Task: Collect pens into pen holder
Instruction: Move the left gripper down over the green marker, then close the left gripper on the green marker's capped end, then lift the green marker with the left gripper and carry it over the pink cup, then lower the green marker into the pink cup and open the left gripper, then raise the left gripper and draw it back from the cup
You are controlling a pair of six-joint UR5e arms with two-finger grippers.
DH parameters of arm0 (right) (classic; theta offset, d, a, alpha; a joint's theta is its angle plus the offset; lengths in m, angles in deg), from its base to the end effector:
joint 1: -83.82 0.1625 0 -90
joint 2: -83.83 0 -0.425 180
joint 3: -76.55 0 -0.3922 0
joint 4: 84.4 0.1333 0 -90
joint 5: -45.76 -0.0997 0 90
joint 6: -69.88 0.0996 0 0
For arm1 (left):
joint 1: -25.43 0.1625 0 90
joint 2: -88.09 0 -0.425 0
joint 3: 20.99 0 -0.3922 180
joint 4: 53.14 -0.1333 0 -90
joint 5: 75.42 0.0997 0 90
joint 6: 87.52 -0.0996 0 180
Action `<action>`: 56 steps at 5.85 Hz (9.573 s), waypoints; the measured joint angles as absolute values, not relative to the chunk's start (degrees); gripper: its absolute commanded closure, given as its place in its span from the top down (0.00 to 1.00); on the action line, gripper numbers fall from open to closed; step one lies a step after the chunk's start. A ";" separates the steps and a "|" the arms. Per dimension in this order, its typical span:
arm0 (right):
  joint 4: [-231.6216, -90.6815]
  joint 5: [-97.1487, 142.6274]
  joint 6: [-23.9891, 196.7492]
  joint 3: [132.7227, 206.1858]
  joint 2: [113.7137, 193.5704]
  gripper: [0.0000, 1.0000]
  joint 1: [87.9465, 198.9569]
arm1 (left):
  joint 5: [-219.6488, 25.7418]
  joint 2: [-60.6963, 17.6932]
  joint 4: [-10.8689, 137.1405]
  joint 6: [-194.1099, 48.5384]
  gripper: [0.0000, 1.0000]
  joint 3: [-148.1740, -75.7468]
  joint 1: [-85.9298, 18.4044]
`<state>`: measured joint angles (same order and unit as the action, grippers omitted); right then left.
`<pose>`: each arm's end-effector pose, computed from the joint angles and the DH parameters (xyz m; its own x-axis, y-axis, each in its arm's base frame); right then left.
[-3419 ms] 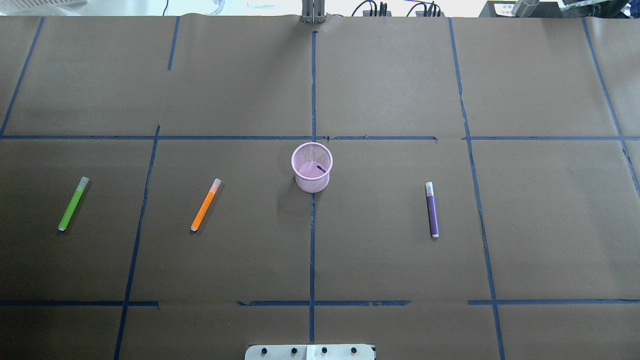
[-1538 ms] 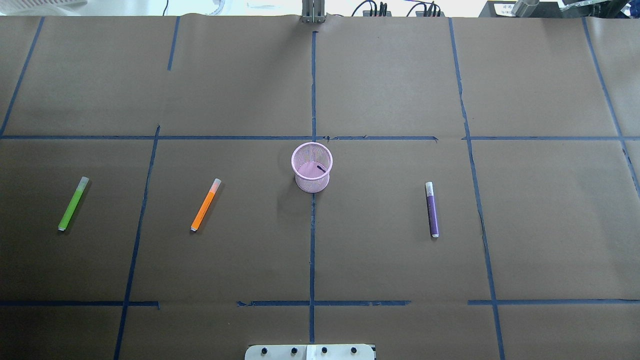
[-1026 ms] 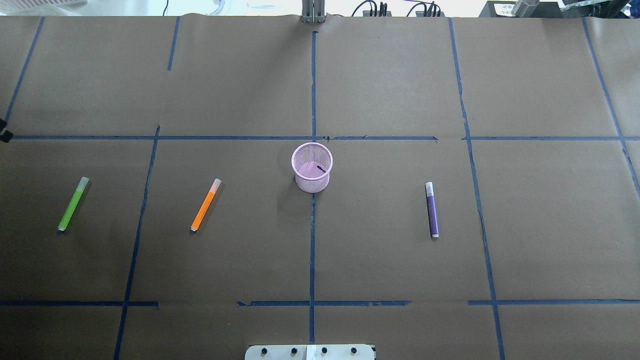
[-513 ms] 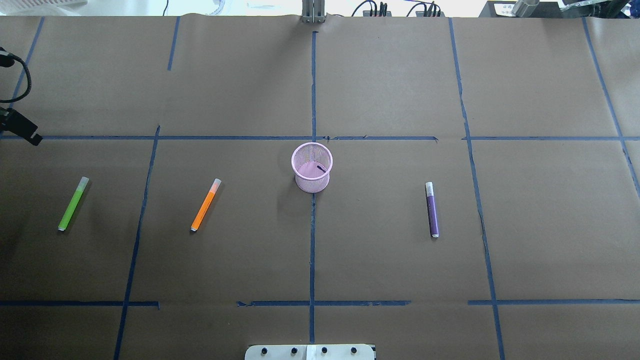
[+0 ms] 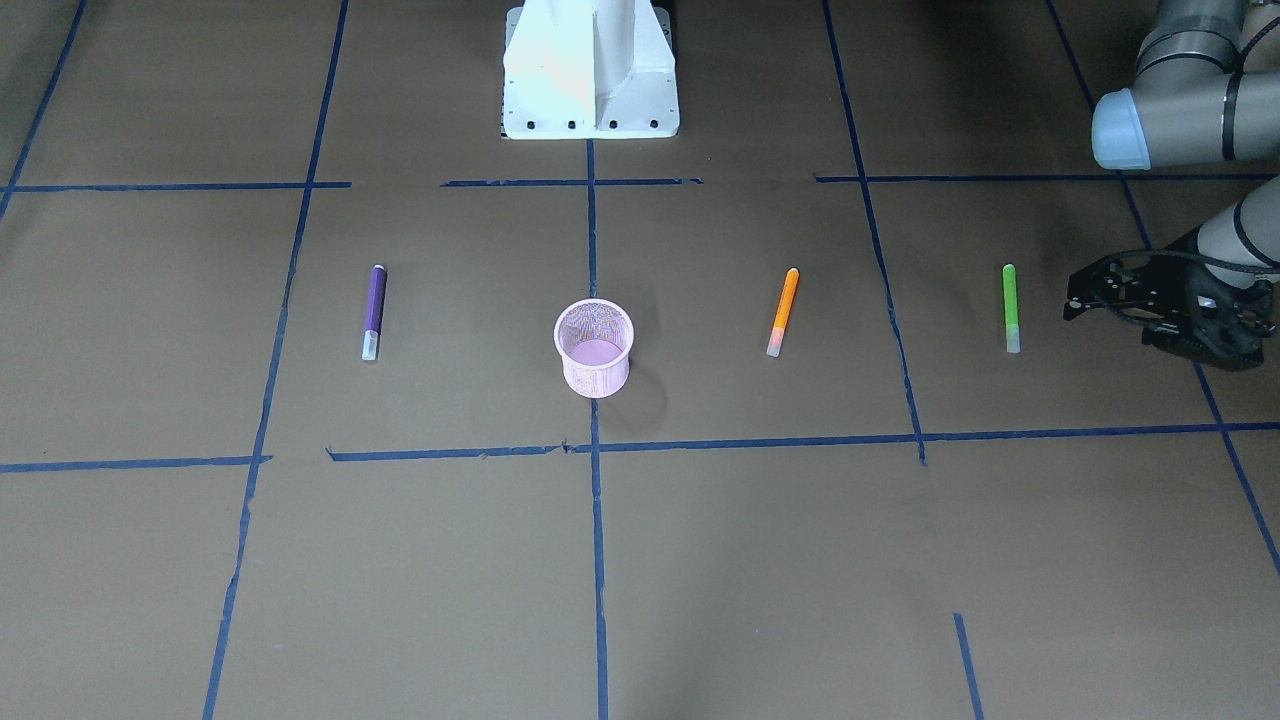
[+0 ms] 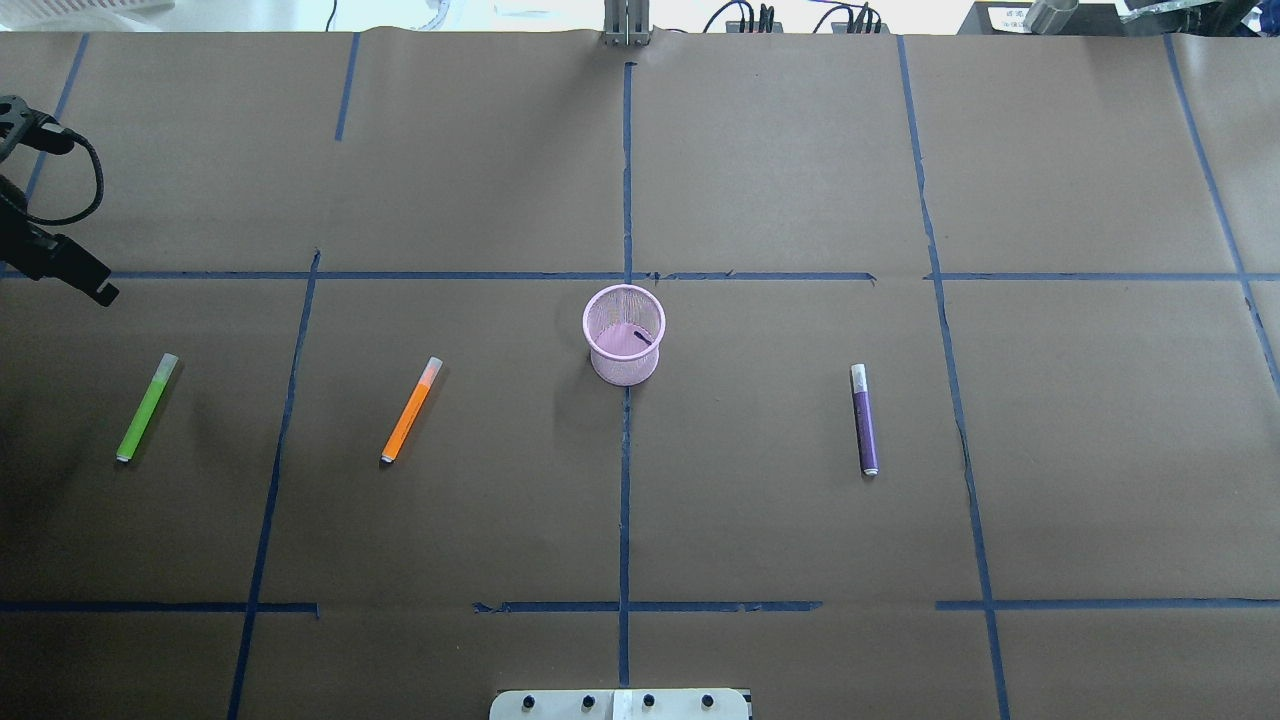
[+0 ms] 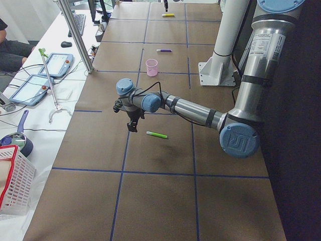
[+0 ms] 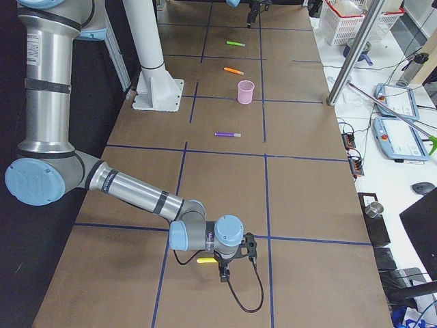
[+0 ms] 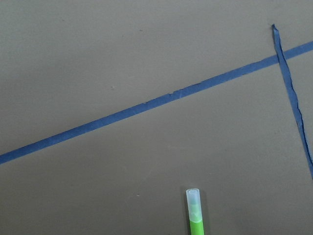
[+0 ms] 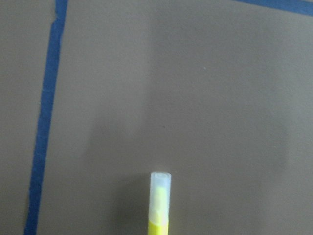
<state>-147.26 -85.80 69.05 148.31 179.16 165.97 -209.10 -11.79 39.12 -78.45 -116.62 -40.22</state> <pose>0.0087 -0.4294 0.8107 0.7336 -0.1574 0.6611 0.1470 0.9865 0.0719 0.1753 -0.5439 0.5145 0.6267 0.3473 -0.6976 -0.2976 0.9340 0.1977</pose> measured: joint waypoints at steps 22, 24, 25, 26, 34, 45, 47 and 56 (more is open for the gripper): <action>-142.32 -85.72 74.89 146.60 180.43 1.00 161.78 | -205.23 -11.90 54.02 -69.16 0.07 -106.42 -29.59; -142.33 -85.72 74.99 146.60 180.43 1.00 161.78 | -205.23 -11.98 54.00 -69.15 0.00 -106.42 -29.59; -142.32 -85.72 75.04 146.60 180.43 1.00 161.78 | -205.24 -12.08 53.97 -69.15 0.00 -106.47 -29.58; -142.32 -85.72 75.06 146.60 180.43 1.00 161.78 | -205.29 -12.20 53.85 -69.20 0.00 -106.83 -29.57; -142.33 -85.77 75.32 146.92 180.36 1.00 161.78 | -205.56 -31.13 52.66 -58.28 0.00 -113.85 -35.14; -142.32 -85.90 75.33 146.75 180.43 1.00 161.78 | -174.58 -43.97 88.62 -26.61 0.00 -104.29 -10.66; -142.33 -85.90 75.33 146.73 180.43 1.00 161.78 | -174.56 -42.87 90.53 -26.58 0.00 -103.74 -9.00; -142.33 -85.90 75.33 146.69 180.43 1.00 161.78 | -178.34 -41.60 85.95 -26.45 1.00 -104.03 -13.52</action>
<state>-142.33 -85.90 75.33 146.69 180.43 161.78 -178.34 -41.60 85.95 -26.45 -104.03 -13.52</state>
